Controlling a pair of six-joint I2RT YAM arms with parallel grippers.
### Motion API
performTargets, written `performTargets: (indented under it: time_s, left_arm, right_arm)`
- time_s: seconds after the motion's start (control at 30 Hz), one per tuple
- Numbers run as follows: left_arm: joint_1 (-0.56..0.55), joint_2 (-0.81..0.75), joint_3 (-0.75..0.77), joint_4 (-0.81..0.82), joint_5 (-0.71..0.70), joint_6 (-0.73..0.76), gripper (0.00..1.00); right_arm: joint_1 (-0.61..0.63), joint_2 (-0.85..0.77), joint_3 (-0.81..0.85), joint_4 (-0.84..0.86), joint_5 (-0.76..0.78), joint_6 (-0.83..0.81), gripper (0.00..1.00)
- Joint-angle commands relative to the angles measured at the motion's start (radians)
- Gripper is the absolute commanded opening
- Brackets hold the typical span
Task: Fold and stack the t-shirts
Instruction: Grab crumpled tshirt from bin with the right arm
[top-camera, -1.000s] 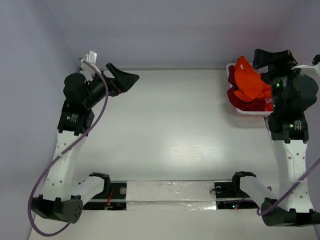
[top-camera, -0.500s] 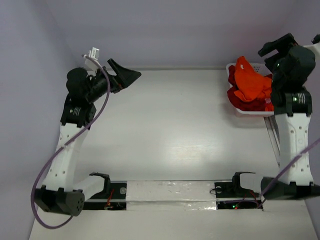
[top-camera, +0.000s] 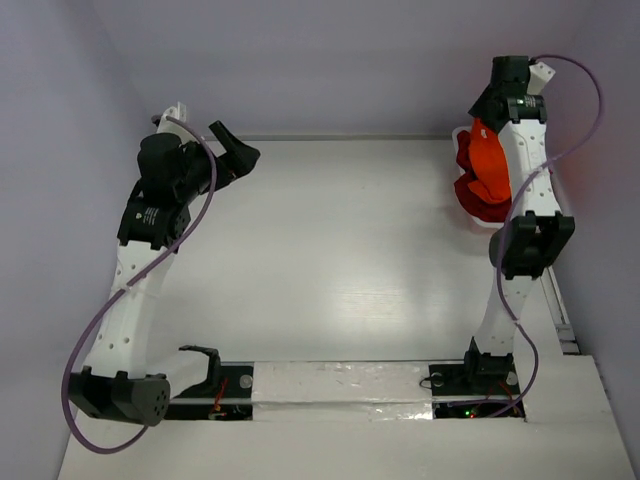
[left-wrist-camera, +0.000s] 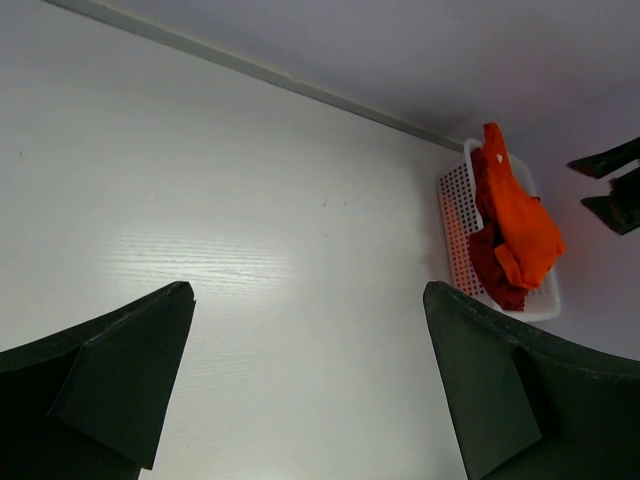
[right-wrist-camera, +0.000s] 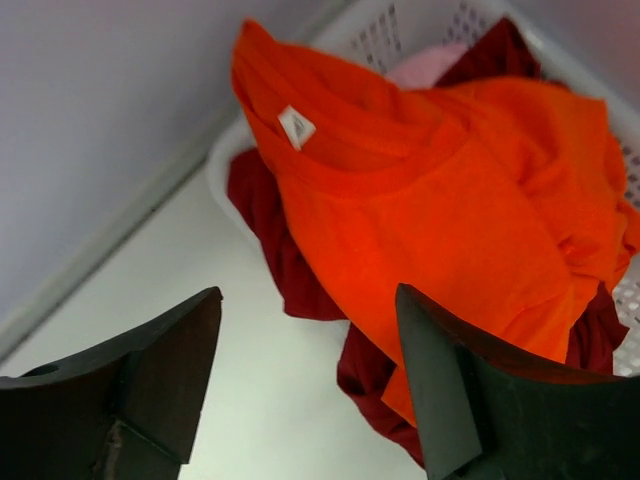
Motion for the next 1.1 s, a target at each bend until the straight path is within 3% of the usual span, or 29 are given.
performTargets:
  time_s: [0.0,0.33,0.53,0.67,0.87,1.07]
  left_arm:
    - [0.007,-0.046,-0.045,0.072,-0.039,0.015,0.99]
    - [0.007,0.097,0.046,0.000,-0.088,-0.014,0.99]
    - [0.007,0.093,0.024,-0.013,-0.078,-0.030,0.99]
    - [0.007,0.074,0.006,-0.006,-0.040,-0.043,0.99]
    - [0.007,0.014,-0.048,0.009,-0.020,-0.030,0.99]
    - [0.007,0.004,-0.002,-0.045,0.032,-0.030,0.99]
  right_arm:
    - [-0.004,-0.013,0.064,-0.039,0.010,0.014,0.74]
    - [-0.004,-0.055,-0.037,-0.022,0.046,0.047,0.70]
    - [-0.041,-0.142,-0.243,0.035,0.008,0.051,0.71]
    - [-0.079,-0.132,-0.295,0.046,-0.032,0.077,0.71]
    - [-0.125,-0.098,-0.301,0.081,-0.099,0.090,0.70]
    - [-0.177,-0.047,-0.210,0.041,-0.190,0.085,0.69]
